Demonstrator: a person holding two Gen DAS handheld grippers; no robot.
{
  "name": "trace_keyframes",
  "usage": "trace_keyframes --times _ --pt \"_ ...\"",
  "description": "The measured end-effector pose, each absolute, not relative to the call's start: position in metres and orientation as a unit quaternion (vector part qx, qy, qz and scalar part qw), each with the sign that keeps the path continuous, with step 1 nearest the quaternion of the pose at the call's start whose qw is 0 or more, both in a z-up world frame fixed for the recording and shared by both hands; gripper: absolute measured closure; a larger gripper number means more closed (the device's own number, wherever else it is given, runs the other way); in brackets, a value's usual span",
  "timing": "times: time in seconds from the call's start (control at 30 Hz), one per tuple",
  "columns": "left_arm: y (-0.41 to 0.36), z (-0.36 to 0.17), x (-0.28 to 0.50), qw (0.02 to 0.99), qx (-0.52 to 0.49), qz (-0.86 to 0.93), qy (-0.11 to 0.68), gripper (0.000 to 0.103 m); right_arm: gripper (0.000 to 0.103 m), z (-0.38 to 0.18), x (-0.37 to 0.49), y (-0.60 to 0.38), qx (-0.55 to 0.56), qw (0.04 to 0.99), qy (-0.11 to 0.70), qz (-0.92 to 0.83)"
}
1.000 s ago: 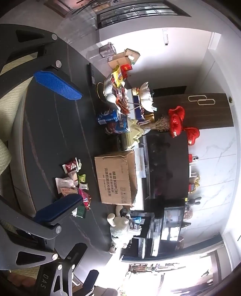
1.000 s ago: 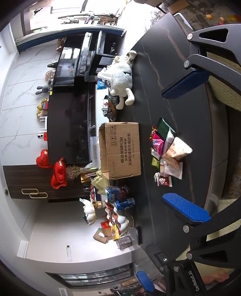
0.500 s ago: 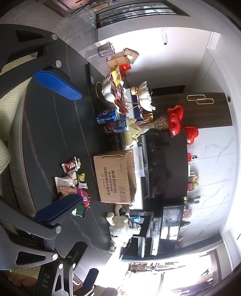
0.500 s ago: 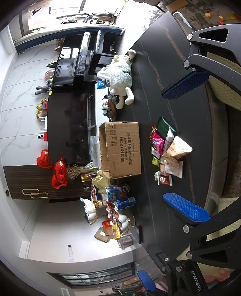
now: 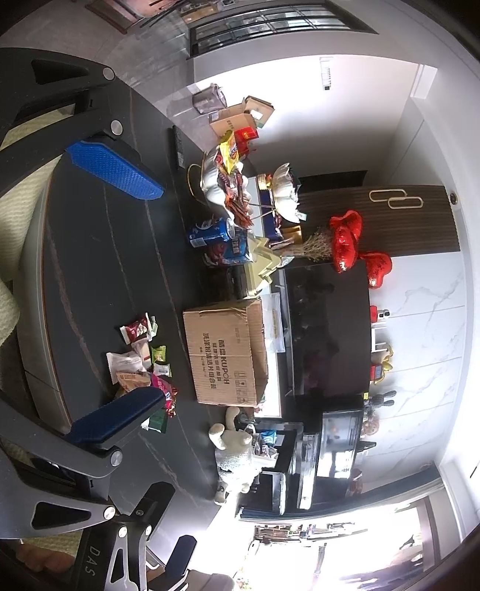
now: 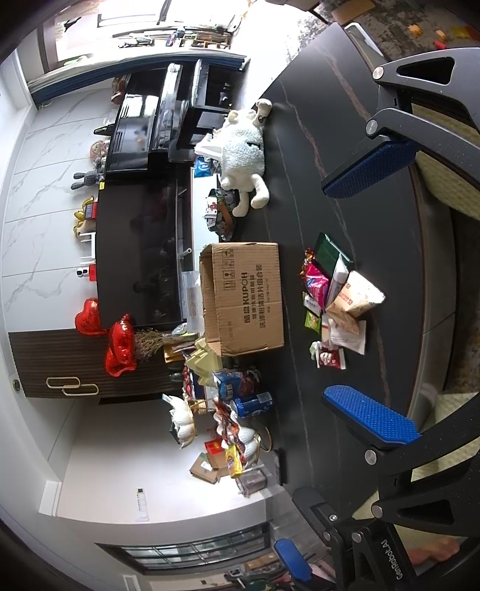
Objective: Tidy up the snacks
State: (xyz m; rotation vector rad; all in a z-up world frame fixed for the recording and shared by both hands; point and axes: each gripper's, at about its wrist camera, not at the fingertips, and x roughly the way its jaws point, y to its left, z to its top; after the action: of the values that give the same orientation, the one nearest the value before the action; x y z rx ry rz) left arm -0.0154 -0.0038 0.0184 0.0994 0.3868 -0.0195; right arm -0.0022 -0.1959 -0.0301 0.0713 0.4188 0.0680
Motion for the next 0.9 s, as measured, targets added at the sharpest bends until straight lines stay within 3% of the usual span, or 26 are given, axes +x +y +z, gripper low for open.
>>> trace_keyframes --times 0.9 --pt "-0.0049 0.0199 -0.015 0.981 0.049 -0.011 0.189 0.0 0.001 -0.0245 -0.0034 -0.1935 0.036 0.978 0.204 0.035"
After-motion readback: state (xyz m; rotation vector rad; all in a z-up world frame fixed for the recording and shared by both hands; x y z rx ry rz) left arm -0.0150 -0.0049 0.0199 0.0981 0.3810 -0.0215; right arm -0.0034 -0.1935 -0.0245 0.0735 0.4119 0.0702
